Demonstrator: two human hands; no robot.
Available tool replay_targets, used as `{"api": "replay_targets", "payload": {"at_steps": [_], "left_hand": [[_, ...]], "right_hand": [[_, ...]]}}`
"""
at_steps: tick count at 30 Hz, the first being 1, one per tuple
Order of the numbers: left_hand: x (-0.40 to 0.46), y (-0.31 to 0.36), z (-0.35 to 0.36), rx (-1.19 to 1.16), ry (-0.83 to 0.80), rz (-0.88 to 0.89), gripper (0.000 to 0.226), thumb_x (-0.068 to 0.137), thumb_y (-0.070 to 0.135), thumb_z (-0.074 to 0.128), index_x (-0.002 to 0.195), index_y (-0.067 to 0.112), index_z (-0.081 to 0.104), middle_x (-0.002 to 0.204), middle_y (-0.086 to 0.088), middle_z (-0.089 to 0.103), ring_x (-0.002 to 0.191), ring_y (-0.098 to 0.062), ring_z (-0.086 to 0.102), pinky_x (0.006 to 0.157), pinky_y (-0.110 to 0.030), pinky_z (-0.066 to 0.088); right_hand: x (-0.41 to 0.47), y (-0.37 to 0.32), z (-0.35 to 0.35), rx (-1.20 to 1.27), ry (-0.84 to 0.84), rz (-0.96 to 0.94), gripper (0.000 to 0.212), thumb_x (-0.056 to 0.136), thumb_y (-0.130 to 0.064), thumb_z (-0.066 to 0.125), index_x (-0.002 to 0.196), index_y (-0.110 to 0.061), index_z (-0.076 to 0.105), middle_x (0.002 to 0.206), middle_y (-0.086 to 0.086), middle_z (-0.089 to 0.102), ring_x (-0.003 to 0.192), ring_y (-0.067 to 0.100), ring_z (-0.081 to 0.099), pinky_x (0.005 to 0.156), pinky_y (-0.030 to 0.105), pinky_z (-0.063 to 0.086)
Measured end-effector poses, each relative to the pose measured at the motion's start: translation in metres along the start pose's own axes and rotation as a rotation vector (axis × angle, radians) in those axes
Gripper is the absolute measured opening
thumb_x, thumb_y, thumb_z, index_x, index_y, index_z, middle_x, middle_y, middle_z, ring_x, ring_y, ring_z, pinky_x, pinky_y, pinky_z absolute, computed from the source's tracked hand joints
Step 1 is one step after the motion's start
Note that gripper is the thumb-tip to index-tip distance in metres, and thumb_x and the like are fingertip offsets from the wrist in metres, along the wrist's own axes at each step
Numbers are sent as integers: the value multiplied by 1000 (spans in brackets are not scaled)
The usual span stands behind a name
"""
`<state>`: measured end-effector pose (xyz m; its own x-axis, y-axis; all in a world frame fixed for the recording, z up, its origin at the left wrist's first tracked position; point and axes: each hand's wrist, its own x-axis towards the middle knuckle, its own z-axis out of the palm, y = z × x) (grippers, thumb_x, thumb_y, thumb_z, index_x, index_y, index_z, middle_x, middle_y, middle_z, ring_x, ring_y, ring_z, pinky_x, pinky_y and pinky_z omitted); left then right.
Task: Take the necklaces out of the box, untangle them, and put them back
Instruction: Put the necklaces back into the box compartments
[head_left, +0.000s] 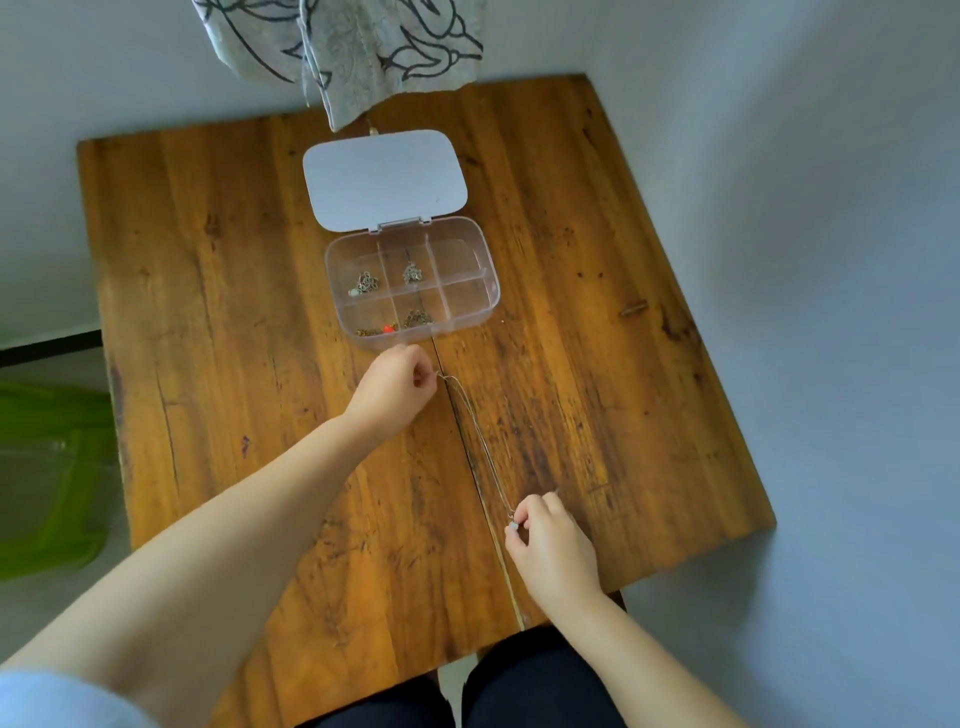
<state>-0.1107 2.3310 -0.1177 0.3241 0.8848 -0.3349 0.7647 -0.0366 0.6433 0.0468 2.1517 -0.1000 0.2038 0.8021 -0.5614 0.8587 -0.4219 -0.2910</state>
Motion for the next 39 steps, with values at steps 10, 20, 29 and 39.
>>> {"api": "replay_targets", "payload": {"at_steps": [10, 20, 29, 39], "left_hand": [[0, 21, -23, -612, -112, -225, 8, 86, 5, 53, 80, 9, 57, 72, -2, 65, 66, -12, 59, 68, -24, 51], [46, 91, -33, -402, -130, 68, 10, 90, 9, 56, 95, 12, 65, 86, -3, 69, 83, -13, 66, 78, -23, 54], [141, 179, 26, -187, -142, 150, 8, 89, 16, 59, 92, 20, 64, 91, 4, 63, 88, -9, 59, 69, -16, 39], [175, 190, 104, 59, -159, 134, 20, 90, 10, 48, 93, 15, 67, 108, -4, 62, 96, -19, 56, 78, -29, 46]], "right_hand": [[-2, 3, -5, 211, -11, 17, 2, 94, -19, 54, 93, -19, 56, 98, -5, 57, 80, 3, 57, 67, 9, 44], [15, 61, -86, 1138, 101, 367, 8, 89, -11, 62, 94, -15, 67, 91, 6, 72, 84, 17, 68, 70, 25, 54], [34, 116, -101, 1437, 160, 623, 9, 89, -8, 61, 95, -7, 68, 86, 8, 70, 77, 17, 63, 68, 27, 50], [53, 146, -90, 1126, 200, 640, 8, 88, -7, 59, 88, -10, 66, 79, 4, 73, 64, 12, 66, 53, 21, 52]]}}
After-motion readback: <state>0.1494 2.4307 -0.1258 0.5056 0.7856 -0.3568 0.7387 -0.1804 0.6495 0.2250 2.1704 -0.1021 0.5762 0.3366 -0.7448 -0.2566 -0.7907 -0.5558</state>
